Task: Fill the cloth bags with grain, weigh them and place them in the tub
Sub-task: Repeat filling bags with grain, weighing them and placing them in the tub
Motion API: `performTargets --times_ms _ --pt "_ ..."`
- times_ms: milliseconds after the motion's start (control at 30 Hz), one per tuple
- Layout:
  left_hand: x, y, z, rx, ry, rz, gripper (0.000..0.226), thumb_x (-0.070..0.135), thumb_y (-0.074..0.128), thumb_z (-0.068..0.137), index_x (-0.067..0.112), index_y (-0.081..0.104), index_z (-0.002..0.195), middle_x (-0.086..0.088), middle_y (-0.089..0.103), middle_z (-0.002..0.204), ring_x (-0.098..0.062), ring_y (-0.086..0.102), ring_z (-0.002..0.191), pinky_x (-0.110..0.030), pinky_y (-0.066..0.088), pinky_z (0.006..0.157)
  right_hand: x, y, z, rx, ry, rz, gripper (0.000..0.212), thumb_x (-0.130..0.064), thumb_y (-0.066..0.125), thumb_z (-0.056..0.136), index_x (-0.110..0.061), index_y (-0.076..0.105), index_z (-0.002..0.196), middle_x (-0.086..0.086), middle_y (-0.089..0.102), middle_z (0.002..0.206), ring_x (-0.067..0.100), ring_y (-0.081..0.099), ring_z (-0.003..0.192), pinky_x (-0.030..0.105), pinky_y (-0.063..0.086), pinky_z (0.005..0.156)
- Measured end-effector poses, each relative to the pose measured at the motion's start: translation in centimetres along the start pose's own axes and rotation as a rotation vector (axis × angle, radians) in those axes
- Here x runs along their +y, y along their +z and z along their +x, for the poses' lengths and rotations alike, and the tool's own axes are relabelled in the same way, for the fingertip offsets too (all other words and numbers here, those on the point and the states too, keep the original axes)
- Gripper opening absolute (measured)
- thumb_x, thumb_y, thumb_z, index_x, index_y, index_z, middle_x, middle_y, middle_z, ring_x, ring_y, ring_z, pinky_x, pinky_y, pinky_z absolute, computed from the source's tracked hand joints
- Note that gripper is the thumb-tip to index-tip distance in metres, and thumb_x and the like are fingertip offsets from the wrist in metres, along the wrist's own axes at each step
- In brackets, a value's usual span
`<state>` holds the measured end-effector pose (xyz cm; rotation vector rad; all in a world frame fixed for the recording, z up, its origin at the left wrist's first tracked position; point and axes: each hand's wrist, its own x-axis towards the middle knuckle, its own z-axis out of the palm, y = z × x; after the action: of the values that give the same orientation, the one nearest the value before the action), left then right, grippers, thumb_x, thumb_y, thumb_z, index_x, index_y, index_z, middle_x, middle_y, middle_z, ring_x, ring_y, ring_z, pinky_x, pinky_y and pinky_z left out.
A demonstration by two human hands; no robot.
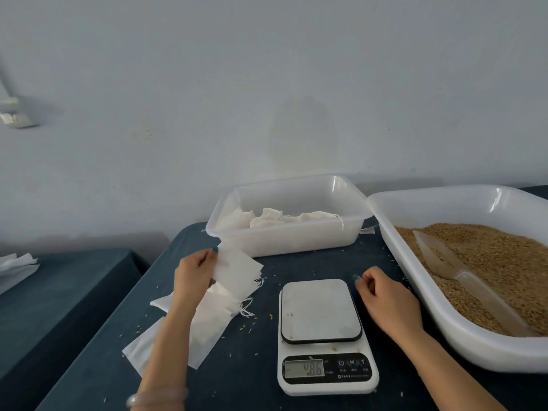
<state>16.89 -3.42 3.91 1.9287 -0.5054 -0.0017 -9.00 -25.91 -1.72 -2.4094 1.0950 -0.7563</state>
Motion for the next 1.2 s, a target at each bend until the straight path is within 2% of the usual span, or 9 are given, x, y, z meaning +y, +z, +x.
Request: performTargets --times_ms 167,267,333,400,467,600,767,1000,1200 --pt "2.3 1.7 -1.3 -0.220 0.008 -0.336 0.031 0.001 0.048 0.100 0.024 0.069 0.104 0.008 0.074 0.083 -0.009 0.070 0.079 -0.023 0.057 0.071 -0.1 -0.2 0.1 0.041 0.024 0.109 0.019 -0.040 0.053 0.097 -0.027 0.049 0.084 -0.008 0.057 0.064 0.005 0.055 0.053 0.019 0.032 0.046" --pt "3.9 3.3 -1.7 -0.258 0.060 -0.316 0.028 0.004 0.051 0.100 0.025 0.064 0.115 0.008 0.074 0.091 -0.011 0.071 0.093 -0.028 0.057 0.081 -0.4 -0.4 -0.1 0.077 0.006 0.194 0.018 -0.042 0.056 0.096 -0.027 0.051 0.086 -0.010 0.058 0.068 0.003 0.055 0.055 0.016 0.031 0.048" --pt "5.1 4.6 -2.3 -0.206 0.149 -0.203 0.020 0.012 0.057 0.099 0.027 0.062 0.111 0.010 0.074 0.085 -0.005 0.068 0.089 -0.017 0.052 0.079 -0.7 -0.6 -0.3 0.122 -0.036 0.252 0.019 -0.046 0.056 0.093 -0.030 0.051 0.084 -0.011 0.058 0.067 0.002 0.055 0.056 0.014 0.032 0.049" --pt "6.4 6.0 -3.3 -0.144 0.252 -0.106 0.014 0.016 0.062 0.096 0.028 0.062 0.103 0.018 0.071 0.070 0.004 0.062 0.069 -0.008 0.043 0.061 -1.2 -0.8 -0.4 0.135 -0.094 0.315 0.023 -0.054 0.054 0.090 -0.034 0.052 0.079 -0.011 0.058 0.066 0.003 0.056 0.059 0.017 0.037 0.050" --pt "7.3 7.4 -4.6 -0.100 0.325 -0.067 0.009 0.018 0.065 0.094 0.027 0.065 0.094 0.019 0.071 0.068 0.003 0.058 0.060 -0.013 0.041 0.055 -1.5 -0.9 -0.4 0.105 -0.145 0.403 0.022 -0.054 0.056 0.089 -0.035 0.058 0.076 -0.011 0.061 0.069 0.006 0.057 0.067 0.024 0.044 0.057" --pt "7.3 8.8 -6.7 -0.044 0.483 0.010 0.002 0.019 0.070 0.091 0.019 0.070 0.089 0.013 0.073 0.079 -0.004 0.067 0.073 -0.032 0.055 0.068 -1.9 -0.9 -0.6 0.019 -0.237 0.539 0.011 -0.036 0.069 0.086 -0.038 0.070 0.075 -0.015 0.068 0.078 0.007 0.056 0.083 0.020 0.041 0.069" --pt "6.9 8.9 -7.7 -0.052 0.748 0.045 0.006 0.011 0.077 0.083 0.017 0.076 0.083 0.012 0.072 0.081 -0.007 0.066 0.073 -0.031 0.055 0.067 -3.0 -1.0 -1.3 -0.067 -0.307 0.582 0.031 -0.060 0.060 0.076 -0.043 0.075 0.097 -0.023 0.071 0.088 0.004 0.053 0.095 0.026 0.046 0.078" --pt "6.8 9.6 -8.7 -0.167 0.747 0.118 0.008 0.017 0.080 0.080 0.022 0.074 0.082 0.014 0.072 0.080 -0.008 0.067 0.073 -0.035 0.057 0.067 -3.2 -1.1 -1.4 -0.108 -0.275 0.585 0.040 -0.058 0.056 0.078 -0.034 0.075 0.105 -0.013 0.071 0.098 0.000 0.054 0.098 0.023 0.045 0.082" --pt "6.7 9.6 -9.3 -0.200 0.679 0.147 0.023 0.029 0.082 0.078 0.023 0.062 0.086 0.015 0.069 0.078 -0.006 0.067 0.077 -0.036 0.056 0.071 -3.4 -1.2 -1.4 -0.058 -0.238 0.624 0.023 -0.056 0.056 0.079 -0.044 0.073 0.088 -0.017 0.066 0.081 0.001 0.053 0.088 0.015 0.040 0.069"
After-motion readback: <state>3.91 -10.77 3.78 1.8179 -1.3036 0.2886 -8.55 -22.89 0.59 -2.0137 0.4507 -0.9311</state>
